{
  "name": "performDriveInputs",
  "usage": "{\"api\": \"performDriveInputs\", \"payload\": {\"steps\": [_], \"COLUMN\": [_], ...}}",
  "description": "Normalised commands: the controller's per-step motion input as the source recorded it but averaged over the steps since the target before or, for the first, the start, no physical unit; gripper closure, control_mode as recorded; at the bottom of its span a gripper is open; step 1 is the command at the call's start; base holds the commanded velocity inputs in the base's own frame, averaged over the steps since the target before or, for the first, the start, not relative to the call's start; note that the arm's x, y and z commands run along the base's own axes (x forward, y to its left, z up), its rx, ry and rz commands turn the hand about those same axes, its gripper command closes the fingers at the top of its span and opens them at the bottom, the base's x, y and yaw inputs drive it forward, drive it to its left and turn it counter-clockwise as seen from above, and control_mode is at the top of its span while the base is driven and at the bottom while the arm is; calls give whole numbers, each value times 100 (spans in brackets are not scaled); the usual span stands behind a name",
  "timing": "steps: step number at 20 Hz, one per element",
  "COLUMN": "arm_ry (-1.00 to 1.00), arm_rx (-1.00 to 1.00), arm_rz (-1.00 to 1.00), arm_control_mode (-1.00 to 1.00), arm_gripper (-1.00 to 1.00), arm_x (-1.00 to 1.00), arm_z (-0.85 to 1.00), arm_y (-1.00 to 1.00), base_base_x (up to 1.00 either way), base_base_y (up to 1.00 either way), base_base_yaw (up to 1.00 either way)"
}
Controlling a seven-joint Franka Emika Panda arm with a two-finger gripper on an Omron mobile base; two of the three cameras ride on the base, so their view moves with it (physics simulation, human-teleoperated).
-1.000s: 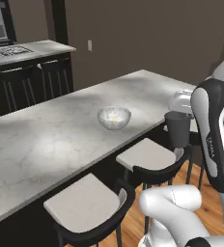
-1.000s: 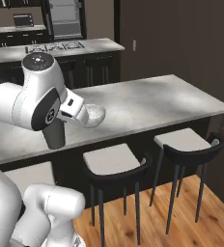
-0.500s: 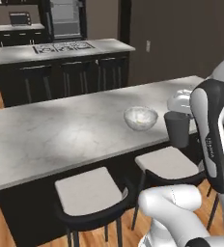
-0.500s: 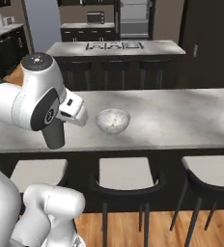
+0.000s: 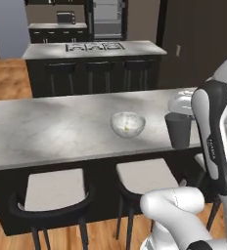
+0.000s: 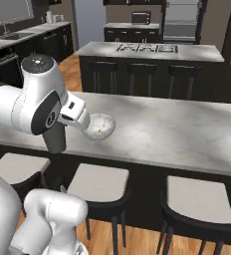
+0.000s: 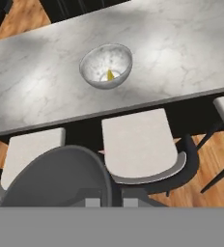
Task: There is a bowl on the dining counter. Grab a lemon wedge from the fridge and place it in the bowl. Then get the liquor bottle and glass cup from the cabinet and place them next to the bowl.
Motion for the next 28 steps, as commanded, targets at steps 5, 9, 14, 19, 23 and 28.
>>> {"api": "performDriveInputs", "payload": {"steps": [5, 9, 14, 19, 23, 28], "arm_ry": [0, 0, 0, 0, 1, 0], "arm_rx": [0, 0, 0, 0, 6, 9], "arm_rz": [0, 0, 0, 0, 0, 0], "arm_control_mode": [100, 100, 100, 100, -100, -100], "arm_gripper": [100, 100, 100, 100, 100, 100], "arm_x": [0, 0, 0, 0, 68, 84], "arm_z": [0, 0, 0, 0, 0, -5], "arm_y": [0, 0, 0, 0, -51, -80], "base_base_x": [11, 54, 96, 84, 0, 0], "base_base_y": [-60, -41, -26, -28, 0, 0], "base_base_yaw": [33, 26, 12, 1, 0, 0]}}
